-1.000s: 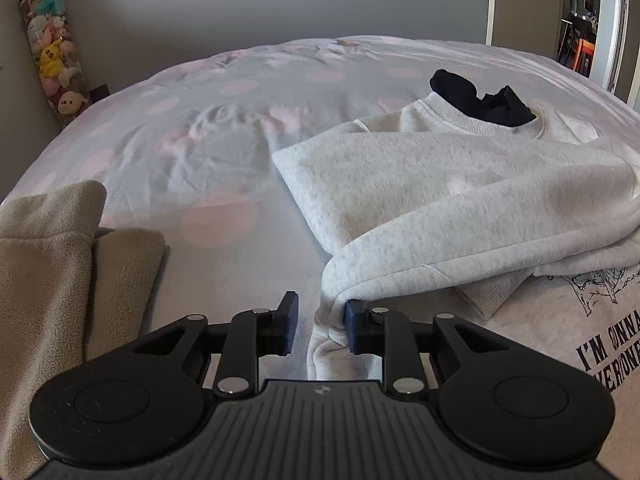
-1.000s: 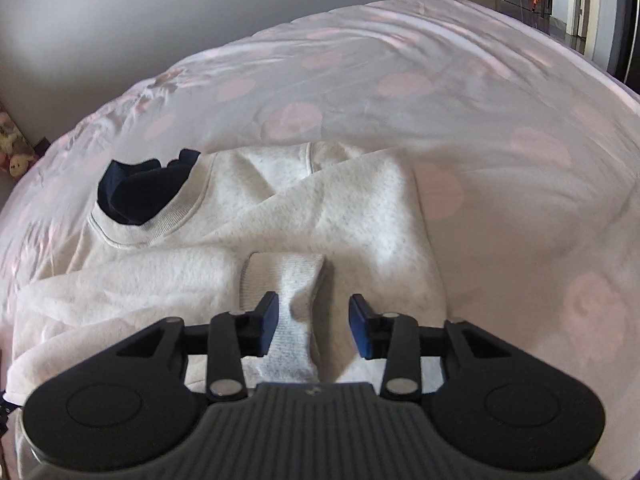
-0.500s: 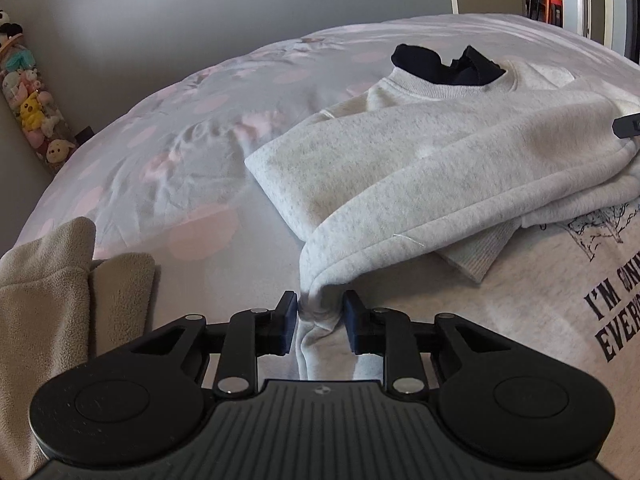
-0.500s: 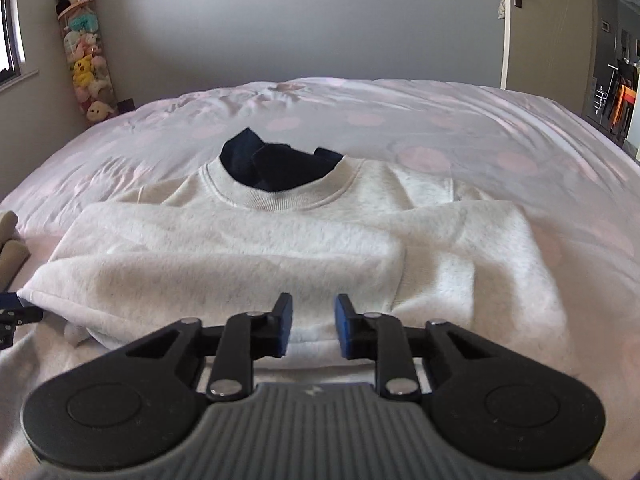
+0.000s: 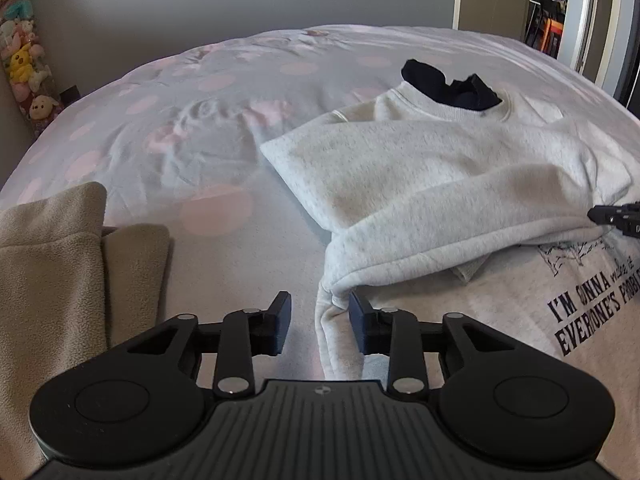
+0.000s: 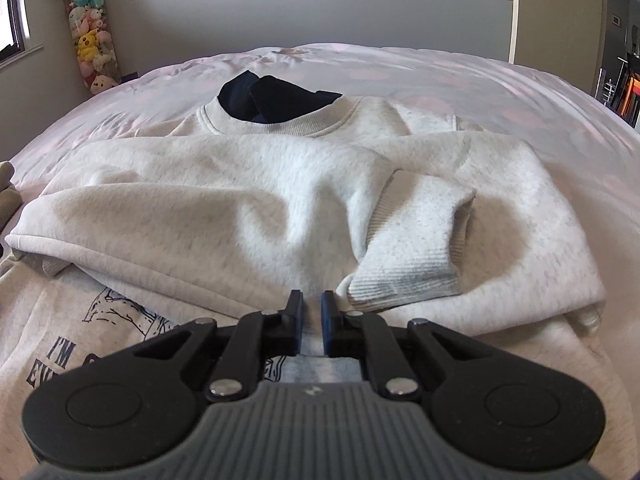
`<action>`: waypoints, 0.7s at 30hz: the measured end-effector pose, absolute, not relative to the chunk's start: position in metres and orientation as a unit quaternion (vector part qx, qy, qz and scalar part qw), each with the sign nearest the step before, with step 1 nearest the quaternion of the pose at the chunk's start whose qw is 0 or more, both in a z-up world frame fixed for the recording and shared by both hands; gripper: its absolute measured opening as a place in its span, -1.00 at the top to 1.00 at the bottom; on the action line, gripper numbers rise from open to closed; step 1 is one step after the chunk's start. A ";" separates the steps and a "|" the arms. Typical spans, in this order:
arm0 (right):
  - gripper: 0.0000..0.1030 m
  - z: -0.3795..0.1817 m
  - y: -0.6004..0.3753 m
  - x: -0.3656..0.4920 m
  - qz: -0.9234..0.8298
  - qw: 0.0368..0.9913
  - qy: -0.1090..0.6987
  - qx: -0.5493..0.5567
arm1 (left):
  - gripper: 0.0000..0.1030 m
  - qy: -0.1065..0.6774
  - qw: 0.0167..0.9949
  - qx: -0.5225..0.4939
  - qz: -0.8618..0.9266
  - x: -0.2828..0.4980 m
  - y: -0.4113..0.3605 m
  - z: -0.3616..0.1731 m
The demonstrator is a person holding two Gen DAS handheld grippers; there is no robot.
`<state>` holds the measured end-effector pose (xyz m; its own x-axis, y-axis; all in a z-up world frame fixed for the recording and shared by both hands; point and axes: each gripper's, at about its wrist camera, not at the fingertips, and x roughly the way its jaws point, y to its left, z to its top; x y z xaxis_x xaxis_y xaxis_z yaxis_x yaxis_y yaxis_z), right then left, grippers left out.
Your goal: Fold clothes
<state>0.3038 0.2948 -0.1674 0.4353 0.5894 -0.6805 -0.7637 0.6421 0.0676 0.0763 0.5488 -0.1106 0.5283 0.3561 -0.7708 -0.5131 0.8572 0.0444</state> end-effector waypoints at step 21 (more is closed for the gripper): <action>0.27 -0.151 0.303 0.313 0.441 0.813 0.360 -0.121 | 0.92 0.367 0.835 -0.336 0.235 0.167 0.675 -0.137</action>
<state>0.3134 0.3027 -0.1514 0.3517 0.6303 -0.6921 -0.8049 0.5811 0.1202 0.1666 0.6753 -0.1369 0.6208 0.1465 -0.7702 -0.6388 0.6640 -0.3887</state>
